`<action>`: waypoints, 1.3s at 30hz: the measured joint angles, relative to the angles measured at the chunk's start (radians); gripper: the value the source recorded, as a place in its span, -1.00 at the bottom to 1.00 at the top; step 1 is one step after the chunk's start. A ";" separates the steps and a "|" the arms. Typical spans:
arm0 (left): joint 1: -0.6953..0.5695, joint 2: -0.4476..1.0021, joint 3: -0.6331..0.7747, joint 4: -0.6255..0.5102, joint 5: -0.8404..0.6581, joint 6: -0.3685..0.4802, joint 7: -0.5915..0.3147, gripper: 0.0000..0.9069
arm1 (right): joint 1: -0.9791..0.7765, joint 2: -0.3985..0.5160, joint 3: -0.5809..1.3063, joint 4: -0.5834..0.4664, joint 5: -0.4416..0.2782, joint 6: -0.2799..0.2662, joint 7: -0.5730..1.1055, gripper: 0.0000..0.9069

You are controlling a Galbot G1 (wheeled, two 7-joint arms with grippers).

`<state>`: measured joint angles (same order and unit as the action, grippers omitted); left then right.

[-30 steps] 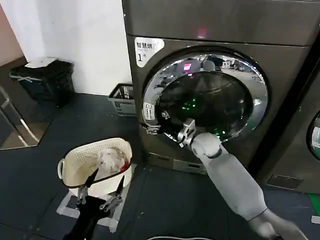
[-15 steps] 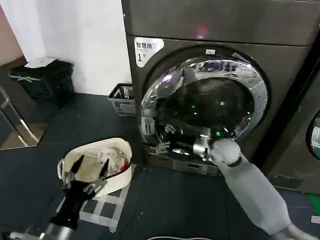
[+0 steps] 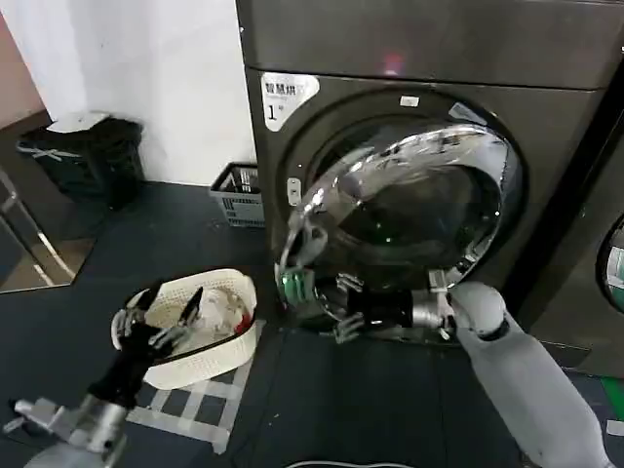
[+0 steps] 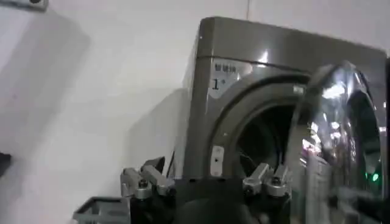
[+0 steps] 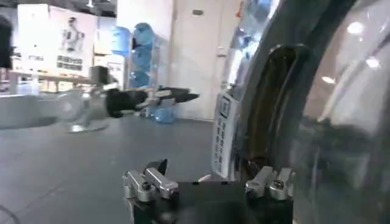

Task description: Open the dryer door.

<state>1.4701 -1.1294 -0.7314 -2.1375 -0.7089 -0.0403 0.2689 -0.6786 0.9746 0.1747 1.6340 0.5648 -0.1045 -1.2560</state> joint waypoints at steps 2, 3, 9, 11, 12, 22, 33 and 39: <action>-0.026 0.029 0.016 0.025 -0.023 -0.003 0.004 1.00 | -0.020 -0.011 0.019 0.008 0.008 -0.009 -0.021 1.00; -0.043 0.048 0.023 0.040 -0.042 -0.003 0.005 1.00 | -0.029 -0.015 0.026 0.014 0.013 -0.016 -0.035 1.00; -0.149 0.150 0.107 0.142 -0.121 -0.032 0.034 1.00 | -0.093 -0.047 0.075 0.053 0.026 -0.006 -0.101 1.00; -0.187 0.184 0.150 0.180 -0.113 -0.042 0.041 1.00 | -0.117 -0.059 0.094 0.065 0.033 0.007 -0.123 1.00; -0.208 0.201 0.175 0.201 -0.109 -0.039 0.049 1.00 | -0.128 -0.062 0.104 0.068 0.036 0.020 -0.134 1.00; -0.353 0.287 0.438 0.307 -0.115 -0.044 0.135 1.00 | -0.237 -0.116 0.249 0.063 0.061 0.068 -0.204 1.00; -0.538 0.224 0.681 0.401 -0.128 -0.059 0.153 1.00 | -0.334 -0.150 0.516 -0.015 0.098 0.081 -0.198 1.00; -0.637 0.185 0.791 0.439 -0.137 -0.062 0.215 1.00 | -0.371 -0.134 0.712 -0.092 0.114 0.092 -0.163 1.00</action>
<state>0.8335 -0.9440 0.0594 -1.6988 -0.8460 -0.1023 0.4844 -1.0497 0.8402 0.8862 1.5423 0.6786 -0.0126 -1.4189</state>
